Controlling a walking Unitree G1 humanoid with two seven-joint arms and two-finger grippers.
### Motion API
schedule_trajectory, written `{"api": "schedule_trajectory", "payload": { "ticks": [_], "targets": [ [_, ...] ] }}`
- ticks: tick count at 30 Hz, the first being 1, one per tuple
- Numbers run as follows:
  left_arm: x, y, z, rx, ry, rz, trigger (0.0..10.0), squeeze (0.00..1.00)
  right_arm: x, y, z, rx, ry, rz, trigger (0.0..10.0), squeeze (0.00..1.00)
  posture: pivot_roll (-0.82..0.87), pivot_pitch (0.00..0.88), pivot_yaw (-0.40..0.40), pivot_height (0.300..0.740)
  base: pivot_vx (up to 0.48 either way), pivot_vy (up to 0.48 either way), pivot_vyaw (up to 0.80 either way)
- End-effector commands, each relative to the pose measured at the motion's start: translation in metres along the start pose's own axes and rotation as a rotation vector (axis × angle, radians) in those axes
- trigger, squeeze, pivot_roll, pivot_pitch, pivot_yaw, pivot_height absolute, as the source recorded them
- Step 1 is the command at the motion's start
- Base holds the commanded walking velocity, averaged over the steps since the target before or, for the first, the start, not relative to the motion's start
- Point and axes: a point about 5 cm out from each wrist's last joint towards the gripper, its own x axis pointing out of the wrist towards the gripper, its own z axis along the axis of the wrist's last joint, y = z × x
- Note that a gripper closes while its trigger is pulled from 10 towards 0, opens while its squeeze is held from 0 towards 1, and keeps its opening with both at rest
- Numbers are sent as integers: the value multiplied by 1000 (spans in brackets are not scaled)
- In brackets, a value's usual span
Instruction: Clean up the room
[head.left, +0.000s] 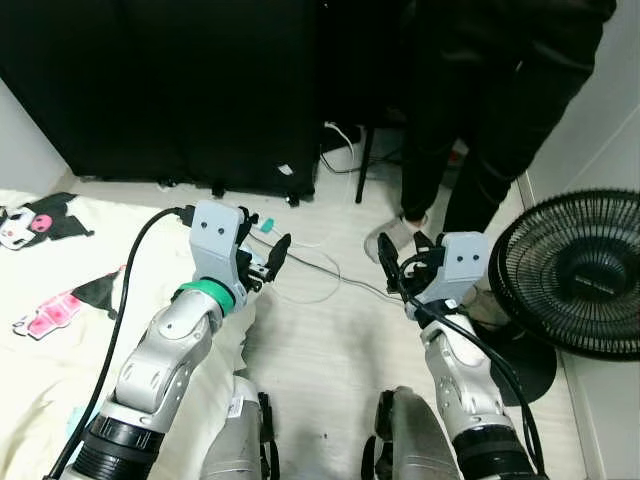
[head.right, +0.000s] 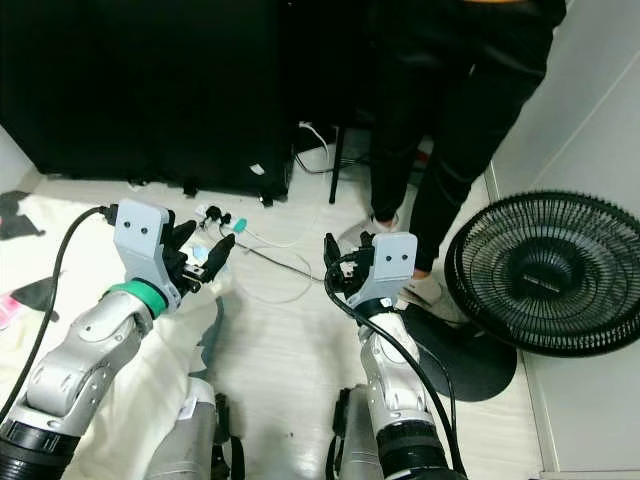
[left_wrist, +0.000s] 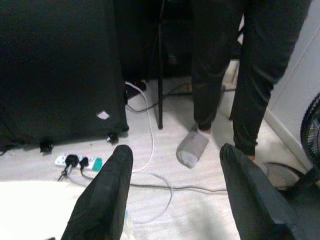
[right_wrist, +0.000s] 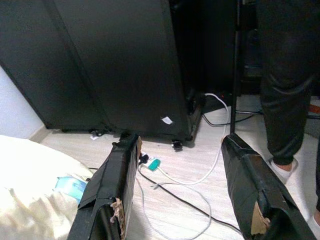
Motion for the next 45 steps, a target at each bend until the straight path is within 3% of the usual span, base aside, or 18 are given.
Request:
{"api": "schedule_trajectory", "payload": {
  "ticks": [1, 16, 33, 45],
  "targets": [
    [3, 5, -2, 7, 19, 34, 10000, 0, -4, -2, -8, 6, 32, -18, 10000, 0, 69, 98, 28, 685, 0, 0, 0],
    [11, 13, 5, 15, 0, 73, 10000, 0, -5, -7, -13, 5, 49, -44, 10000, 0, 66, 90, 34, 739, 0, 0, 0],
    [15, 14, 2, 11, -8, 97, 10000, 0, -5, -4, -19, -9, 65, -46, 10000, 0, 60, 86, 32, 740, 0, 0, 0],
    [16, 13, 1, 19, -13, 94, 10000, 0, -4, -3, -20, -10, 70, -40, 10000, 0, 65, 85, 31, 740, -302, 0, 0]
  ]
}}
